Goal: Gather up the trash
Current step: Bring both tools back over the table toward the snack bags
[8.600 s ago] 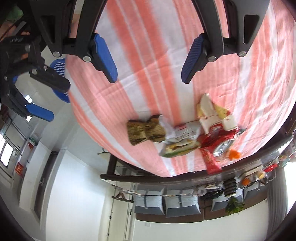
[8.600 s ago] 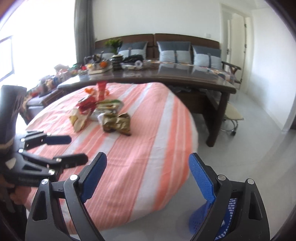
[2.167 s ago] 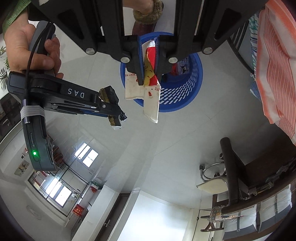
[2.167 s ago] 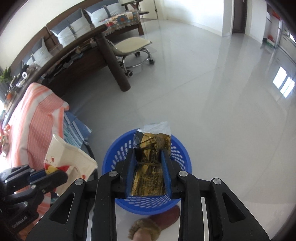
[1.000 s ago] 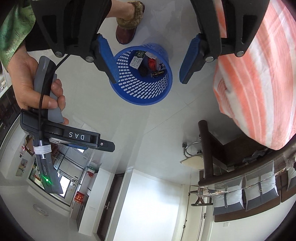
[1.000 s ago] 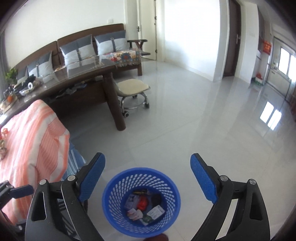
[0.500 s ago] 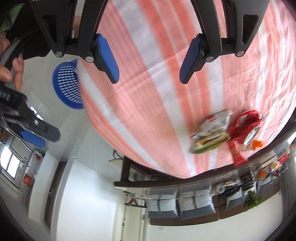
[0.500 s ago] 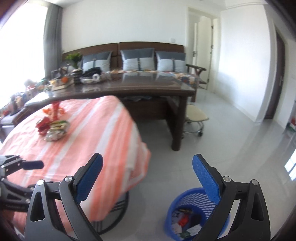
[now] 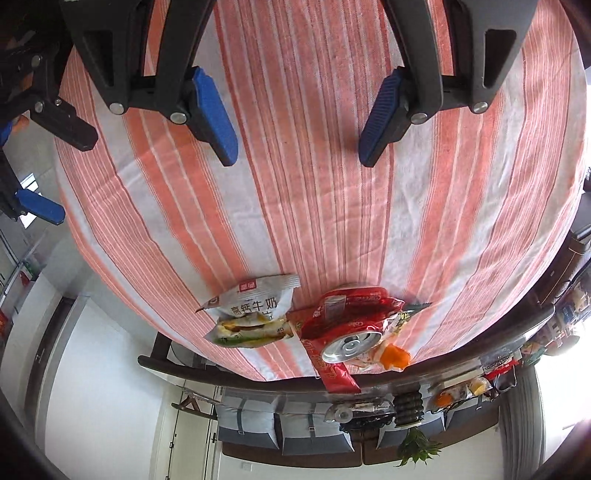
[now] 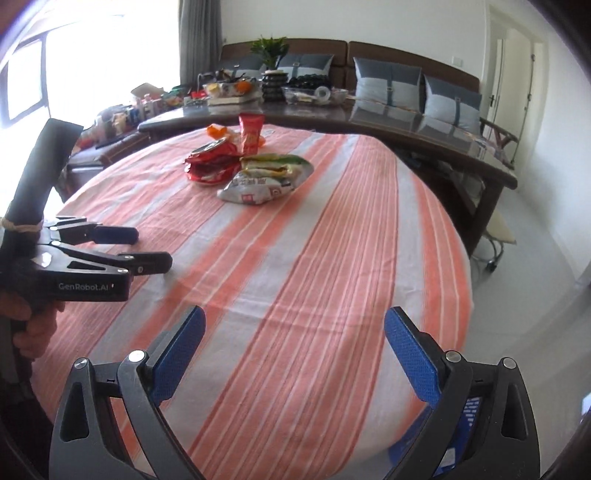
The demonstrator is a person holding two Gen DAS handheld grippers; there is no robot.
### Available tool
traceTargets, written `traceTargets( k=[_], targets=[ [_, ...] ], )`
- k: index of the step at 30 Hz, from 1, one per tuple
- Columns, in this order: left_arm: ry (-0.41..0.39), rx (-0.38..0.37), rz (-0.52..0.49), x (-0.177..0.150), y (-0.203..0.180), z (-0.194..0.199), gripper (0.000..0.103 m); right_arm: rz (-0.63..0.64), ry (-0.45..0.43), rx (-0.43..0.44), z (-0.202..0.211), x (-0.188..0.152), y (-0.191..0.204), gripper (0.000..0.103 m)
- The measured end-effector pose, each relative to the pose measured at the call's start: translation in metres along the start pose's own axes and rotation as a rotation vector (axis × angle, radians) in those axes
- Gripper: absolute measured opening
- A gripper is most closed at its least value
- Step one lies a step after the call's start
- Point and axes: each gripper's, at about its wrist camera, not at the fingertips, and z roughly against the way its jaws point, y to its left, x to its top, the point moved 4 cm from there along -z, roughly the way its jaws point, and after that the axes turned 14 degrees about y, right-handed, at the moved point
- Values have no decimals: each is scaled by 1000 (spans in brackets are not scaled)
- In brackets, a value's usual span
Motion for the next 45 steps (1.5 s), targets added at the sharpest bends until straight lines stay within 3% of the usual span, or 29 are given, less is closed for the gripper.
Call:
traceTargets(
  k=[8, 22, 26, 29, 34, 39, 43, 44, 45],
  targets=[
    [1, 27, -36, 5, -3, -6, 82, -2, 79, -9, -21, -10, 0, 98],
    [12, 25, -26, 6, -8, -7, 87, 8, 100, -6, -19, -15, 1, 98],
    [1, -79, -73, 29, -23, -6, 87, 11, 100, -11, -19, -14, 1, 98],
    [-6, -79, -114, 59, -34, -15, 87, 18, 99, -12, -19, -14, 3, 98],
    [20, -126, -72, 100, -29, -40, 87, 33, 95, -13, -17, -16, 6, 98],
    [-11, -110, -103, 123, -26, -46, 87, 50, 91, -13, -15, -20, 7, 98],
    [-21, -149, -142, 128, -28, -47, 87, 54, 91, -11, -14, -20, 6, 98],
    [-22, -157, -157, 128, -29, -46, 85, 55, 91, -12, -15, -19, 6, 98],
    [-28, -161, -170, 128, -31, -45, 74, 55, 91, -12, -15, -19, 6, 98]
  ],
)
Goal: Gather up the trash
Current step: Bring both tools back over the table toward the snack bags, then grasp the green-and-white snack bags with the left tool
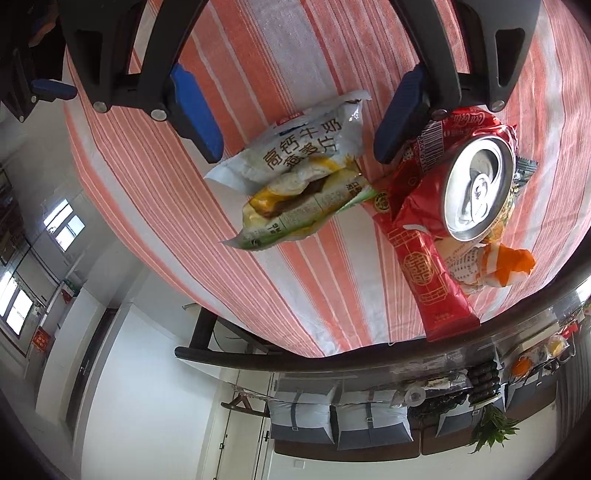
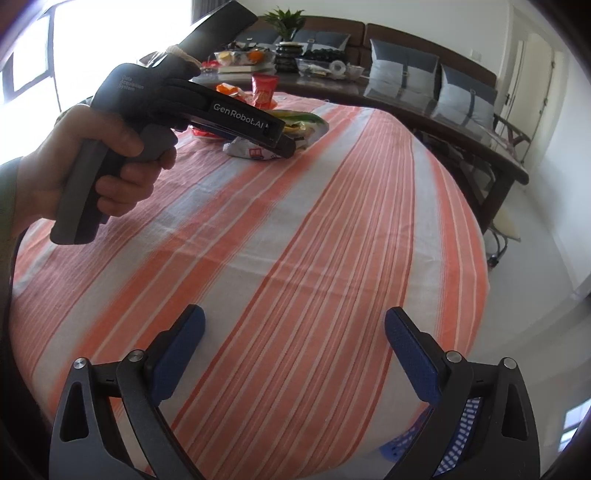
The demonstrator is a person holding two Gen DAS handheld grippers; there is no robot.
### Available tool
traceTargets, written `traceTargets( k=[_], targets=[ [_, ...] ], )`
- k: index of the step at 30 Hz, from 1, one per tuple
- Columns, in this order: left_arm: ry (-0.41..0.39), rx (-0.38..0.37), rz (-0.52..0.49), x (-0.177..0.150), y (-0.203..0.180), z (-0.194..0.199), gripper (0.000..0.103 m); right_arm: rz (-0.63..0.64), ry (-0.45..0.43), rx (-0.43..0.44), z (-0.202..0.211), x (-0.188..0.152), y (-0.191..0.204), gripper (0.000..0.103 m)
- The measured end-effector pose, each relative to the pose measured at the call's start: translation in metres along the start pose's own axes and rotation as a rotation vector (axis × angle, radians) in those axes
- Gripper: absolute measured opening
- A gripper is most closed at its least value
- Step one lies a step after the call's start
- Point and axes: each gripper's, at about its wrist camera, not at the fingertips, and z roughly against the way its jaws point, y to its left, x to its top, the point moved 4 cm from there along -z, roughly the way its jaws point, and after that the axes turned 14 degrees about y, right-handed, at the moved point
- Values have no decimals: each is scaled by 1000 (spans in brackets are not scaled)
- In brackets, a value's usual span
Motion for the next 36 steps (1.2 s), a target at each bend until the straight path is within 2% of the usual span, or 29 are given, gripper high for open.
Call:
traceTargets(
  k=[1, 2, 3, 5, 9, 15, 17, 20, 22, 23, 24, 32, 34, 35, 36],
  targets=[
    [-1, 12, -10, -1, -2, 0, 64, 1, -1, -1, 0, 1, 0, 98],
    [6, 6, -19, -3, -4, -1, 41, 2, -2, -4, 0, 2, 1, 98],
    [13, -17, -22, -6, -4, -1, 26, 3, -3, -6, 0, 3, 1, 98],
    [5, -25, -7, -14, -4, 5, 23, 2, -5, -8, 0, 4, 2, 98],
    [-7, -48, 25, -47, -4, 31, 9, -11, -5, -5, -1, 6, 0, 98],
    [-3, -12, 123, -123, 18, 75, 9, -16, -2, -1, -1, 4, -1, 98],
    [-7, 5, 160, -139, 30, 84, 9, -22, -2, 10, -1, 4, -1, 98],
    [-12, 49, 143, -148, 37, 90, 13, -51, -5, 44, 0, 6, -3, 98],
    [7, 48, 126, -146, 40, 87, 41, -71, -3, 66, -1, 10, -4, 98],
    [6, 55, 123, -145, 41, 86, 73, -79, -1, 75, -2, 13, -4, 98],
    [-8, 64, 115, -142, 43, 86, 88, -84, 1, 82, -3, 17, -4, 98],
    [-11, 72, -77, -113, 31, 62, 88, -69, -8, 125, -7, 72, -9, 98],
    [-31, 79, -90, -109, 28, 60, 86, -84, -1, 139, -13, 89, -14, 98],
    [-38, 62, -85, -109, 28, 60, 70, -92, 4, 139, -16, 97, -17, 98],
    [-29, 39, -73, -109, 30, 59, 48, -100, 7, 137, -19, 105, -21, 98]
  ],
)
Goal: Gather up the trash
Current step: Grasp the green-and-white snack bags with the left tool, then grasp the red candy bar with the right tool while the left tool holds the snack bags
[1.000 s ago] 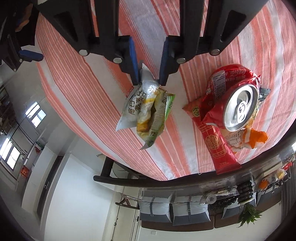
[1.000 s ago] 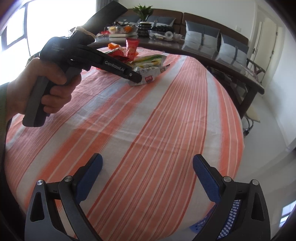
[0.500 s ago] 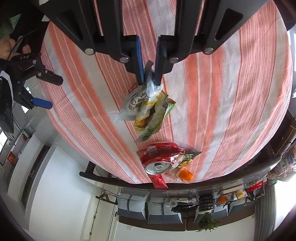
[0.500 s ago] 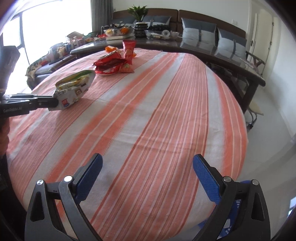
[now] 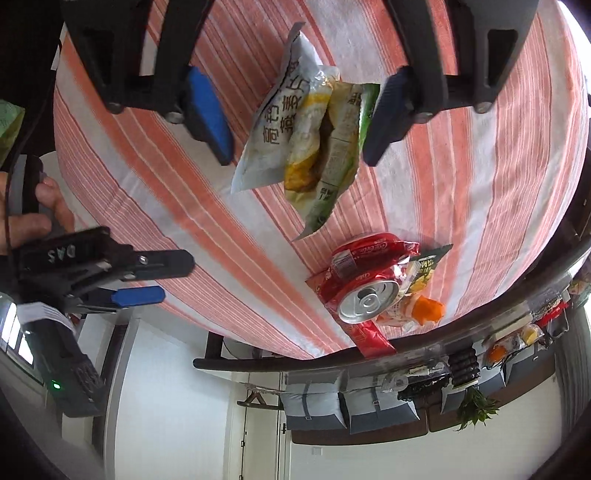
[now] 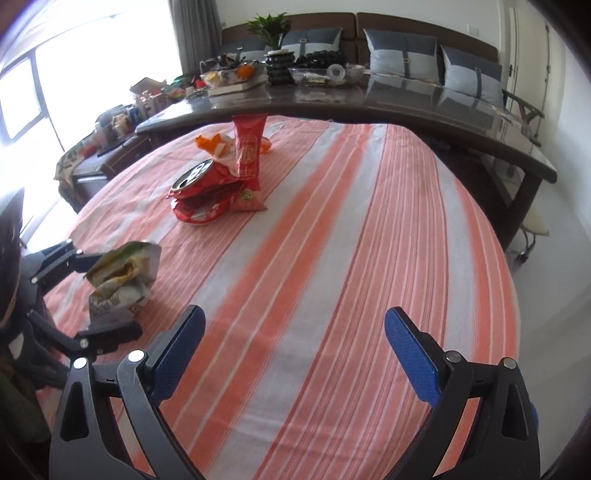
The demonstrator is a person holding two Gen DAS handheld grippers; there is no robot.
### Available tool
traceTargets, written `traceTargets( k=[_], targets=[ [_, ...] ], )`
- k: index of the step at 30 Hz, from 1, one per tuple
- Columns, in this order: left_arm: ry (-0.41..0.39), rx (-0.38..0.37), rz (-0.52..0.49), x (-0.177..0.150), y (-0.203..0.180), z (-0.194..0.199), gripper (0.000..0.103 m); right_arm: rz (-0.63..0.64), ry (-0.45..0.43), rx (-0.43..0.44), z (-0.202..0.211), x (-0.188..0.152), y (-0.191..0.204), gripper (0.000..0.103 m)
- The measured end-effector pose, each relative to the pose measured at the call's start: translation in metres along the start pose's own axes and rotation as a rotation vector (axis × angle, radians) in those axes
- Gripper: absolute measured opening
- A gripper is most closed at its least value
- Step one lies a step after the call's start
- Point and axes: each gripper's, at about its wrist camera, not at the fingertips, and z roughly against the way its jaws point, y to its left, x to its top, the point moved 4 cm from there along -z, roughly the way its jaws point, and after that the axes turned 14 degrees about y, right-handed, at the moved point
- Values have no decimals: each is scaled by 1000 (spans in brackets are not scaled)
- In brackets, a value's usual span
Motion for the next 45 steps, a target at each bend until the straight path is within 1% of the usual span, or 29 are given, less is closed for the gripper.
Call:
traceTargets(
  k=[2, 3, 4, 5, 7, 8, 10, 12, 14, 15, 16, 18, 19, 20, 22, 24, 28, 29, 30, 32, 33, 35, 37, 38, 39, 40, 41, 43, 45],
  targets=[
    [-1, -24, 39, -1, 6, 0, 46, -7, 17, 0, -10, 17, -5, 96],
    [-5, -20, 54, -3, 8, 2, 43, -2, 32, 0, -17, 26, -6, 92],
    [-8, -4, 65, -5, 11, 4, 43, 10, 47, 6, -25, 35, -5, 88],
    [-10, 17, 75, -7, 13, 6, 43, 28, 62, 18, -33, 43, -2, 85],
    [-9, 44, 101, -12, 19, 9, 43, 66, 81, 54, -49, 57, 7, 76],
    [-10, 39, 118, -14, 23, 10, 43, 84, 87, 67, -57, 64, 13, 75],
    [-13, 19, 150, -17, 31, 12, 42, 133, 94, 68, -72, 76, 26, 69],
    [-13, 7, 169, -17, 36, 13, 43, 184, 95, 59, -84, 84, 39, 67],
    [-12, -9, 179, -18, 38, 13, 43, 220, 73, 38, -91, 91, 48, 67],
    [-10, -11, 181, -18, 38, 12, 43, 225, 63, 46, -92, 95, 51, 62],
    [-8, -9, 181, -18, 38, 12, 43, 219, 60, 59, -93, 98, 51, 42],
    [-7, 1, 179, -18, 35, 12, 43, 193, 54, 74, -90, 101, 48, 28],
    [-6, 8, 178, -18, 34, 12, 43, 184, 56, 81, -87, 101, 46, 27],
    [-4, 13, 178, -17, 32, 12, 43, 180, 56, 81, -82, 98, 44, 26],
    [3, -2, 187, -18, 28, 13, 43, 178, 72, 66, -72, 86, 37, 26],
    [11, -21, 201, -20, 22, 14, 43, 168, 128, 59, -62, 65, 26, 26],
    [15, -31, 213, -27, 6, 17, 43, 130, 281, 37, -31, 12, 8, 26],
    [14, -37, 216, -28, 2, 17, 46, 119, 305, 38, -22, -1, 6, 26],
    [15, -43, 219, -29, 0, 16, 50, 111, 315, 43, -14, -12, 5, 27],
    [30, -53, 218, -32, -3, 16, 56, 87, 308, 58, 2, -27, 4, 29],
    [35, -56, 219, -34, -3, 16, 56, 66, 301, 71, 7, -33, 3, 33],
    [48, -72, 226, -41, -1, 18, 58, 39, 287, 80, 11, -40, 0, 35],
    [47, -91, 228, -48, 3, 23, 58, 31, 280, 67, 11, -45, -1, 37],
    [48, -98, 229, -52, 5, 25, 60, 18, 282, 70, 10, -47, -3, 38],
    [47, -104, 231, -55, 6, 27, 64, 1, 282, 77, 9, -47, -4, 42],
    [45, -112, 235, -56, 7, 29, 65, -9, 278, 85, 10, -47, -5, 45],
    [43, -121, 237, -57, 7, 30, 65, -13, 272, 88, 10, -44, -5, 48],
    [46, -144, 234, -55, 5, 31, 65, -25, 255, 91, 13, -39, -5, 57],
    [43, -153, 236, -51, 4, 29, 65, -50, 248, 99, 14, -30, -8, 60]
  ],
)
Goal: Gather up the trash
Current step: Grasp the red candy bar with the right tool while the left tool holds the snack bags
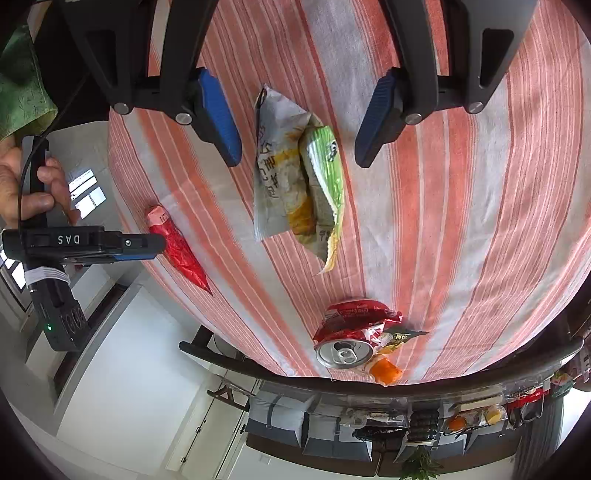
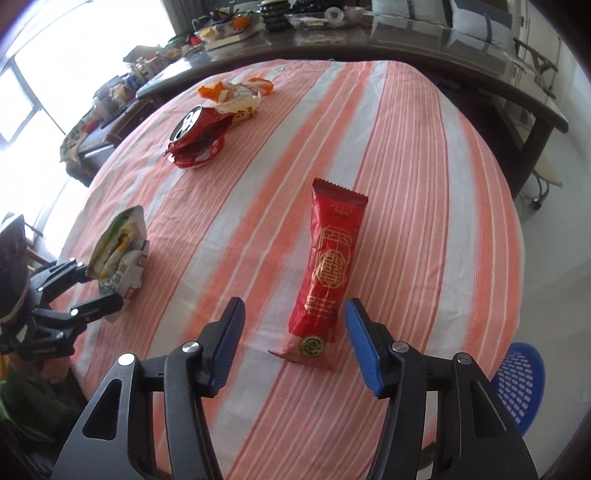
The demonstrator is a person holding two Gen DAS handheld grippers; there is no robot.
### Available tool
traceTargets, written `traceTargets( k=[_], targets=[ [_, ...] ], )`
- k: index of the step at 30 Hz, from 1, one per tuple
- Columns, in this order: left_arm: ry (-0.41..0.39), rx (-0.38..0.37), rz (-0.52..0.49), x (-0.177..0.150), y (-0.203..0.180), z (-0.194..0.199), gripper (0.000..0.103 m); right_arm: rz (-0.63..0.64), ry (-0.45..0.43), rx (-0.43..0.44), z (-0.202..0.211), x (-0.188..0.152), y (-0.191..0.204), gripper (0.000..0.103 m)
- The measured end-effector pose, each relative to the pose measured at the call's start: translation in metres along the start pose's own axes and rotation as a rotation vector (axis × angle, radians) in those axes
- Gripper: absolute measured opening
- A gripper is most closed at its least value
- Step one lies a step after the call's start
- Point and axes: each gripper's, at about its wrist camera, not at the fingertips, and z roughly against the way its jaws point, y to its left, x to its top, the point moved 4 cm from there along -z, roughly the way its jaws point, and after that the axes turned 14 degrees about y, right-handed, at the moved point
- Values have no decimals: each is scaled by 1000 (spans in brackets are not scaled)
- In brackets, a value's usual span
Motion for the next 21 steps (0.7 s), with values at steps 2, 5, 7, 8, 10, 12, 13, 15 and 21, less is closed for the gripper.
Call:
traceTargets(
  k=[2, 5, 7, 8, 10, 12, 13, 15, 21],
  targets=[
    [2, 12, -2, 4, -2, -2, 65, -31, -3, -1, 1, 10, -4, 60],
    [2, 49, -10, 9, -5, -3, 65, -56, 19, -22, -4, 23, -9, 60],
    [4, 65, -15, 10, -7, -4, 63, -64, 43, -15, -11, 27, -9, 56],
    [5, 72, -16, 11, -8, -4, 61, -63, 55, -18, -14, 29, -9, 53],
    [10, 81, -22, 12, -10, -5, 38, -59, 69, -34, -19, 28, -9, 24],
    [4, 75, -19, 15, -12, -4, 32, -61, 53, -32, -16, 25, -10, 14],
    [2, 69, -20, 16, -13, -3, 31, -56, 40, -27, -13, 23, -9, 12],
    [-4, 61, -22, 20, -18, -2, 28, -41, 12, -35, -4, 16, -7, 10],
    [-25, 36, -55, 33, -45, 1, 25, -38, -63, -16, 22, 2, -11, 8]
  ],
)
